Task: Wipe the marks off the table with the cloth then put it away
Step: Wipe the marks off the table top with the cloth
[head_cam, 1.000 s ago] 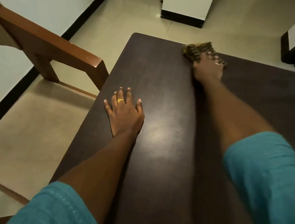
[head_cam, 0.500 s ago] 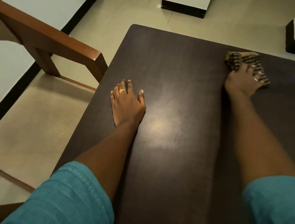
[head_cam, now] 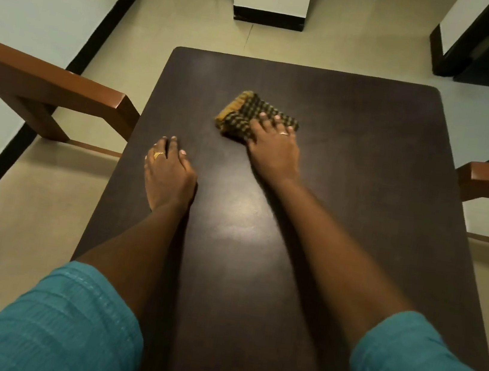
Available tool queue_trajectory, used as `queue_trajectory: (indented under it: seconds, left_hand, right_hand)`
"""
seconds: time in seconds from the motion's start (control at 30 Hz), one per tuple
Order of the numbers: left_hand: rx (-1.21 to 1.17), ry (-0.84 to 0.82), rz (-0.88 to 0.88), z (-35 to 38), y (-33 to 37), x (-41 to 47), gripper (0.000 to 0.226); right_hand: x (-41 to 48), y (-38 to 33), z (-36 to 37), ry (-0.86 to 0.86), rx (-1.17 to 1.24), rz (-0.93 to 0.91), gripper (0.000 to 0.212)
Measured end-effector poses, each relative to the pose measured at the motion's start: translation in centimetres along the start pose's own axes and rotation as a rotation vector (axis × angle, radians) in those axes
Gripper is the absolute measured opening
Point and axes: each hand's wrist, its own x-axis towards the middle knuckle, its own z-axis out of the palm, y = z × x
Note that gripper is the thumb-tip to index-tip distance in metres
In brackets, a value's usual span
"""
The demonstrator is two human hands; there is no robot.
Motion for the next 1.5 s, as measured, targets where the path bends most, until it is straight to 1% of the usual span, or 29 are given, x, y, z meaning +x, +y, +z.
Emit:
queue_trajectory:
  seconds: [0.17, 0.23, 0.3, 0.4, 0.47, 0.53, 0.6, 0.7, 0.77, 0.83, 0.9, 1.0, 1.13, 1.27, 1.33, 1.4, 1.5]
  left_hand:
    - [-0.009, 0.005, -0.008, 0.1, 0.3, -0.2, 0.047]
    - [-0.01, 0.002, -0.009, 0.2, 0.4, -0.2, 0.048]
    - [-0.001, 0.0, -0.016, 0.3, 0.5, -0.1, 0.049]
    - [0.008, -0.006, -0.025, 0.4, 0.4, 0.0, 0.05]
    - [0.016, -0.004, -0.021, 0.3, 0.5, -0.1, 0.05]
    - [0.011, -0.004, -0.02, 0.3, 0.6, -0.2, 0.049]
    - [0.004, -0.002, -0.013, 0.2, 0.6, -0.2, 0.049]
    - [0.009, 0.001, -0.002, 0.2, 0.4, -0.1, 0.048]
    - [0.009, -0.007, -0.002, 0.2, 0.4, -0.2, 0.048]
    - [0.007, -0.013, -0.016, 0.3, 0.4, -0.1, 0.048]
    - [0.008, -0.012, -0.029, 0.3, 0.4, -0.2, 0.05]
    - [0.016, 0.0, -0.015, 0.2, 0.5, -0.3, 0.05]
    - [0.051, 0.015, -0.008, 0.3, 0.3, 0.1, 0.052]
    - [0.084, 0.014, -0.011, 0.5, 0.2, 0.2, 0.054]
    - [0.097, 0.015, -0.008, 0.6, 0.3, 0.2, 0.055]
    - [0.107, 0.019, -0.005, 0.5, 0.3, 0.3, 0.057]
    - [0.124, 0.022, -0.002, 0.5, 0.4, 0.3, 0.058]
  right_hand:
    - [-1.0, 10.5, -3.1, 0.088, -0.026, 0.305, 0.043]
    - [-2.0, 13.1, -3.9, 0.114, -0.038, 0.451, 0.042]
    - [-2.7, 13.5, -3.8, 0.139, -0.039, 0.592, 0.04]
    - [-2.8, 10.8, -3.1, 0.165, 0.037, 0.754, 0.043]
    - [-2.7, 7.4, -2.2, 0.165, 0.06, 0.753, 0.044]
    - [-2.8, 3.2, -1.1, 0.14, 0.053, 0.655, 0.045]
    - [-2.6, -1.6, 0.3, 0.094, 0.04, 0.47, 0.046]
    - [-1.7, -7.4, 2.0, 0.013, 0.059, 0.114, 0.046]
    - [-0.4, -8.7, 2.4, -0.038, 0.064, -0.04, 0.046]
    - [1.2, -8.2, 2.3, -0.081, 0.045, -0.095, 0.045]
    - [2.9, -7.0, 1.9, -0.103, 0.026, -0.112, 0.044]
    - [5.4, -4.2, 1.0, -0.097, 0.038, -0.04, 0.044]
    - [7.1, 2.5, -1.1, -0.055, 0.059, 0.158, 0.045]
    - [5.7, 11.8, -4.4, -0.012, 0.129, 0.397, 0.043]
    - [4.5, 16.2, -6.0, 0.008, 0.12, 0.504, 0.043]
    - [3.3, 19.7, -7.1, 0.038, 0.097, 0.587, 0.044]
    - [2.2, 23.4, -8.3, 0.066, 0.083, 0.664, 0.046]
